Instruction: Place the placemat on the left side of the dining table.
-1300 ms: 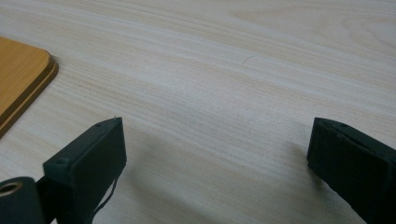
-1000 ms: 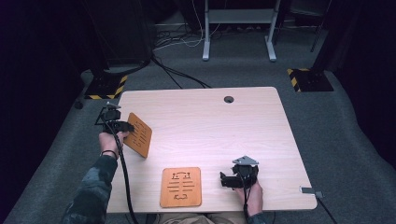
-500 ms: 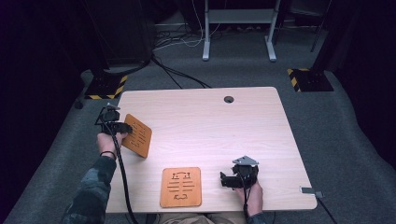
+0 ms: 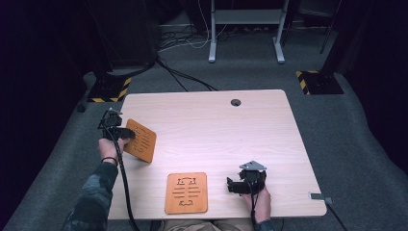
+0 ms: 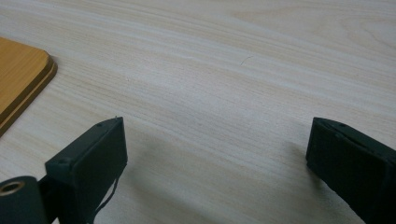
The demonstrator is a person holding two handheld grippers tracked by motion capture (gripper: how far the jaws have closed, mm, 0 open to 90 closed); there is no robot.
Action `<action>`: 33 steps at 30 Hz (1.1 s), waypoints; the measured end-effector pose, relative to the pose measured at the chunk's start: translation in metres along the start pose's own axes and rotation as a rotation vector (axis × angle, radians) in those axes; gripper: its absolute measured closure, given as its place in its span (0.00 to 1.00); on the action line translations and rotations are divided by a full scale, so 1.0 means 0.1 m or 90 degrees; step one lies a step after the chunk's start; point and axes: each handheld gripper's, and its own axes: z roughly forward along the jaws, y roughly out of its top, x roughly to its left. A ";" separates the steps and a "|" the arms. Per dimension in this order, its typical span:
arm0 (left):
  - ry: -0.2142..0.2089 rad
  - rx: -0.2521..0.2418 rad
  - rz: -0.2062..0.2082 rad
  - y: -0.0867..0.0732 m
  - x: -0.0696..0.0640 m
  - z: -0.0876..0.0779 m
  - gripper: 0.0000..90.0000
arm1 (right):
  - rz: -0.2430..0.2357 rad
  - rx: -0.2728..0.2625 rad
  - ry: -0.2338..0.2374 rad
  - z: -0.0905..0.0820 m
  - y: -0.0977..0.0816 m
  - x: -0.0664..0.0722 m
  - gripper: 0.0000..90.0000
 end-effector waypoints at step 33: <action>-0.051 0.001 -0.036 -0.05 0.28 0.13 0.68 | 0.004 -0.001 -0.001 0.00 0.00 0.00 0.05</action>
